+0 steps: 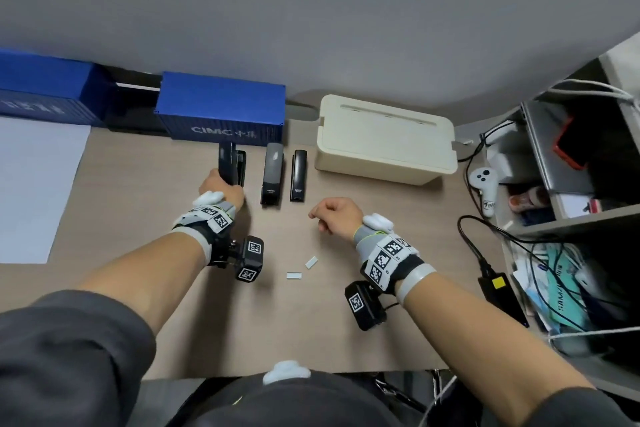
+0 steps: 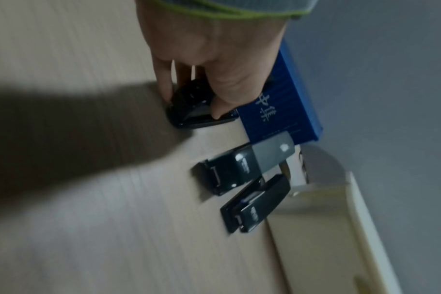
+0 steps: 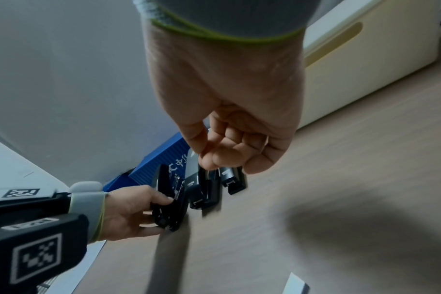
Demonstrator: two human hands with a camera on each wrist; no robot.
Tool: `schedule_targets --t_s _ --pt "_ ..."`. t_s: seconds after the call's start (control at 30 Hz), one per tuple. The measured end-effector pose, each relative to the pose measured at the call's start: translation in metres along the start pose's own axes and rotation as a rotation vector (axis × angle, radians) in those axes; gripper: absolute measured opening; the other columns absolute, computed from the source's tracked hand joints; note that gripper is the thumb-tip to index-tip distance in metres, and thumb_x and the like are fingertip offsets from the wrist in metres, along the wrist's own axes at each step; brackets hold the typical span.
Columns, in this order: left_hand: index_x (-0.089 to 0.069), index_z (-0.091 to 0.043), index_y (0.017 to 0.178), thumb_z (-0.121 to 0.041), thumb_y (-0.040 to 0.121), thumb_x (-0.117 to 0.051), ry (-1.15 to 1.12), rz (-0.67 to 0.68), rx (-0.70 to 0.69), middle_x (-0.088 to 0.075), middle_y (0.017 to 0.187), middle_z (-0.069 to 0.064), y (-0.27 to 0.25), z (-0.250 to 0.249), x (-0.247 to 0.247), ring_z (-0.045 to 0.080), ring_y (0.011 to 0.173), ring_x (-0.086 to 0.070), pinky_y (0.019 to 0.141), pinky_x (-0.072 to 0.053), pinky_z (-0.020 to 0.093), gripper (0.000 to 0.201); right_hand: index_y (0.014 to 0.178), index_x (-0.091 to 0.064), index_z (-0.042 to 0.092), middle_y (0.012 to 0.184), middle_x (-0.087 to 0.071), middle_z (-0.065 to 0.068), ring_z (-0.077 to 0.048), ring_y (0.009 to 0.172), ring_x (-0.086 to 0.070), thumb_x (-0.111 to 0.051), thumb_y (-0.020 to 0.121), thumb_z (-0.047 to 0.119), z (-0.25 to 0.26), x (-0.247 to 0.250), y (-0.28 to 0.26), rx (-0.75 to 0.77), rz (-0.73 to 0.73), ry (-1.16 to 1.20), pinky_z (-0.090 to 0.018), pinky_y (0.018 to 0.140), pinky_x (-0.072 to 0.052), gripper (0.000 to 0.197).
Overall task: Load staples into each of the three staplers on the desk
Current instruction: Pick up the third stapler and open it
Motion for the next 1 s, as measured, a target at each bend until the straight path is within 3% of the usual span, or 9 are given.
schedule_targets --t_s 0.1,0.23,0.3,0.43,0.6,0.7,0.8,0.9,1.0 --pt "-0.062 -0.016 0.103 -0.020 0.082 -0.052 -0.049 0.009 0.025 -0.069 0.095 0.013 -0.010 0.012 0.011 0.035 0.080 -0.063 0.067 -0.047 0.033 0.023 0.067 -0.067 0.022 0.052 -0.063 0.002 -0.011 0.046 -0.051 -0.056 0.085 0.016 -0.001 -0.002 -0.001 -0.004 0.021 0.037 -0.026 0.059 -0.044 0.021" --pt "-0.067 -0.025 0.102 -0.024 0.065 -0.067 -0.243 0.075 0.030 -0.073 0.091 0.009 -0.031 0.034 0.028 0.032 0.081 -0.068 0.079 -0.059 0.042 0.037 0.084 -0.061 0.015 0.066 -0.063 -0.008 -0.009 0.040 -0.054 -0.055 0.092 0.013 0.016 -0.021 -0.003 -0.012 0.068 0.110 -0.016 0.043 -0.040 0.010" --pt "-0.070 -0.022 0.097 -0.017 0.065 -0.073 -0.355 0.120 0.014 -0.073 0.094 0.011 -0.043 0.038 0.036 0.032 0.086 -0.068 0.078 -0.058 0.038 0.032 0.096 -0.055 0.015 0.071 -0.063 -0.009 -0.010 0.043 -0.057 -0.053 0.094 0.016 0.026 -0.031 -0.004 -0.004 0.066 0.150 -0.016 0.039 -0.038 0.003" --pt "-0.073 -0.019 0.095 -0.008 0.069 -0.076 -0.381 0.250 -0.045 -0.073 0.093 0.008 -0.066 0.041 0.046 0.030 0.091 -0.068 0.077 -0.055 0.034 0.028 0.108 -0.051 0.016 0.085 -0.063 -0.009 -0.019 0.061 -0.061 -0.042 0.099 0.032 0.046 -0.053 -0.013 0.057 0.114 0.147 -0.024 0.050 -0.037 0.021" --pt "-0.071 -0.021 0.089 0.004 0.069 -0.070 -0.381 0.331 -0.177 -0.068 0.082 0.006 -0.087 0.036 0.051 0.025 0.077 -0.061 0.062 -0.047 0.027 0.031 0.117 -0.056 0.009 0.106 -0.067 -0.010 -0.015 0.057 -0.069 -0.039 0.099 0.025 0.058 -0.063 -0.027 0.052 0.127 0.213 -0.022 0.048 -0.047 0.029" --pt "-0.070 -0.014 0.097 0.003 0.071 -0.073 -0.417 0.304 -0.226 -0.068 0.085 0.008 -0.097 0.033 0.048 0.026 0.079 -0.061 0.067 -0.049 0.030 0.031 0.116 -0.058 0.007 0.111 -0.067 -0.014 -0.013 0.053 -0.070 -0.040 0.099 0.020 0.055 -0.061 -0.034 0.052 0.126 0.242 -0.017 0.044 -0.048 0.029" --pt "-0.071 -0.014 0.099 -0.018 0.070 -0.085 -0.462 0.289 -0.235 -0.074 0.092 0.008 -0.101 0.031 0.042 0.023 0.081 -0.067 0.076 -0.054 0.035 0.033 0.115 -0.060 0.007 0.105 -0.068 -0.013 -0.011 0.053 -0.070 -0.039 0.099 0.019 0.053 -0.058 -0.041 0.068 0.125 0.221 -0.017 0.045 -0.046 0.029" --pt "-0.071 -0.015 0.106 -0.024 0.073 -0.085 -0.502 0.281 -0.260 -0.075 0.100 0.010 -0.106 0.027 0.038 0.025 0.090 -0.070 0.087 -0.056 0.039 0.036 0.101 -0.060 0.020 0.101 -0.067 -0.010 -0.011 0.052 -0.069 -0.037 0.100 0.019 0.052 -0.052 -0.050 0.103 0.099 0.204 -0.019 0.048 -0.045 0.023" --pt "-0.070 -0.015 0.112 -0.024 0.076 -0.083 -0.546 0.302 -0.256 -0.074 0.099 0.006 -0.111 0.024 0.039 0.024 0.091 -0.069 0.080 -0.056 0.033 0.039 0.091 -0.058 0.025 0.098 -0.065 -0.007 -0.012 0.051 -0.068 -0.035 0.100 0.018 0.052 -0.045 -0.058 0.136 0.086 0.199 -0.021 0.050 -0.046 0.026"
Point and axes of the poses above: each hand's wrist, its own y-axis towards the middle knuckle, its own x-axis out of the back of the hand, z = x × y, the point moved 1 cm from there along y, towards the middle knuckle
